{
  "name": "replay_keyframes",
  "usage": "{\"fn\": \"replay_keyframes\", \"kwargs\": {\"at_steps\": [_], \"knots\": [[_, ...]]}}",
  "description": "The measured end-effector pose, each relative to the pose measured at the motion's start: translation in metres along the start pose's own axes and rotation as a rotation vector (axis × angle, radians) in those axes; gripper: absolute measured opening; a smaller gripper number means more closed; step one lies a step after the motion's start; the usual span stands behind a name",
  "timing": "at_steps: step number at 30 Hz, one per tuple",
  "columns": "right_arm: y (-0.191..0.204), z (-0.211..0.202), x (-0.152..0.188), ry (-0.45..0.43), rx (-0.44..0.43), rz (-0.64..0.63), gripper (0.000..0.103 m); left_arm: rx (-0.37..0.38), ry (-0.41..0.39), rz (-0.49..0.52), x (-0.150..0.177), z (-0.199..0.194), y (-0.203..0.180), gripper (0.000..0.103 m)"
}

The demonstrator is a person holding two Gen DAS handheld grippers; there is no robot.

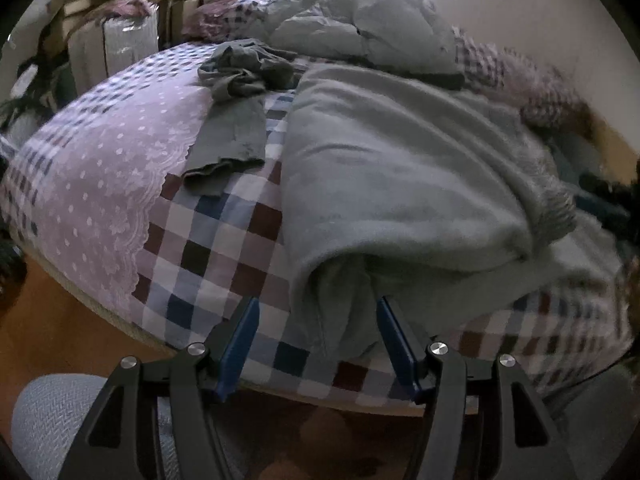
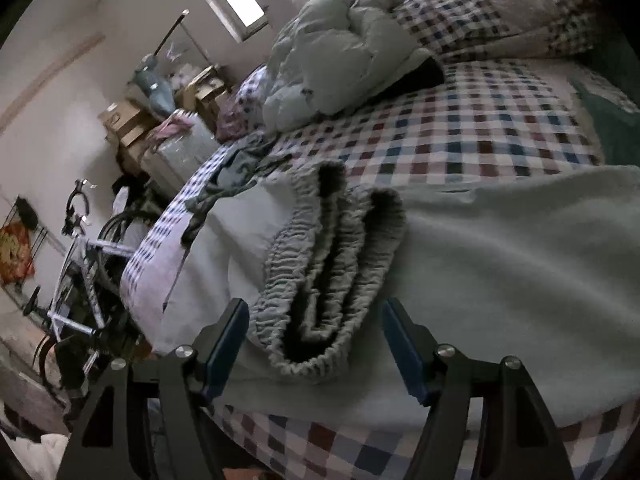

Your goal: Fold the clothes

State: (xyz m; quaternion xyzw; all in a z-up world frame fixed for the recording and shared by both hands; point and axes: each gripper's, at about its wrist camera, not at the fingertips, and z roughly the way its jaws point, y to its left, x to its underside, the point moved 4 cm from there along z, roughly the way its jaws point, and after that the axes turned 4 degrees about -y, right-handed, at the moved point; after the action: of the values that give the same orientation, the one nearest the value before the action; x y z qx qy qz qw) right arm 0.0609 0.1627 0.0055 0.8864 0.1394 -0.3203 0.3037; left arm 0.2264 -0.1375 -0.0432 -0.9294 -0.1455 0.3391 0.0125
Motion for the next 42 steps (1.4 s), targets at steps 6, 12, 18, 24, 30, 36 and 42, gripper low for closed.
{"fn": "replay_keyframes", "kwargs": {"at_steps": [6, 12, 18, 24, 30, 36, 42], "knots": [[-0.01, 0.035, -0.001, 0.117, 0.025, -0.026, 0.06, -0.024, 0.027, -0.049, -0.002, 0.015, 0.009, 0.066], [0.009, 0.02, -0.004, 0.06, -0.04, -0.039, 0.06, 0.026, 0.052, -0.138, -0.008, 0.023, 0.031, 0.065], [0.073, 0.021, 0.026, 0.061, -0.07, -0.209, 0.061, 0.082, 0.085, -0.01, -0.014, 0.024, 0.009, 0.017], [0.14, 0.033, 0.07, -0.005, -0.074, -0.491, 0.061, 0.078, 0.011, -0.015, -0.036, -0.007, 0.031, 0.013], [0.177, 0.073, 0.124, 0.004, 0.051, -0.833, 0.062, 0.165, 0.134, 0.094, -0.007, -0.001, 0.028, 0.013], [0.184, 0.099, 0.145, 0.015, 0.126, -0.984, 0.062, 0.264, 0.088, -0.034, -0.013, -0.018, 0.055, 0.048], [0.183, 0.112, 0.14, -0.043, 0.231, -1.068, 0.039, 0.313, 0.089, -0.047, -0.016, -0.02, 0.055, 0.055]]}}
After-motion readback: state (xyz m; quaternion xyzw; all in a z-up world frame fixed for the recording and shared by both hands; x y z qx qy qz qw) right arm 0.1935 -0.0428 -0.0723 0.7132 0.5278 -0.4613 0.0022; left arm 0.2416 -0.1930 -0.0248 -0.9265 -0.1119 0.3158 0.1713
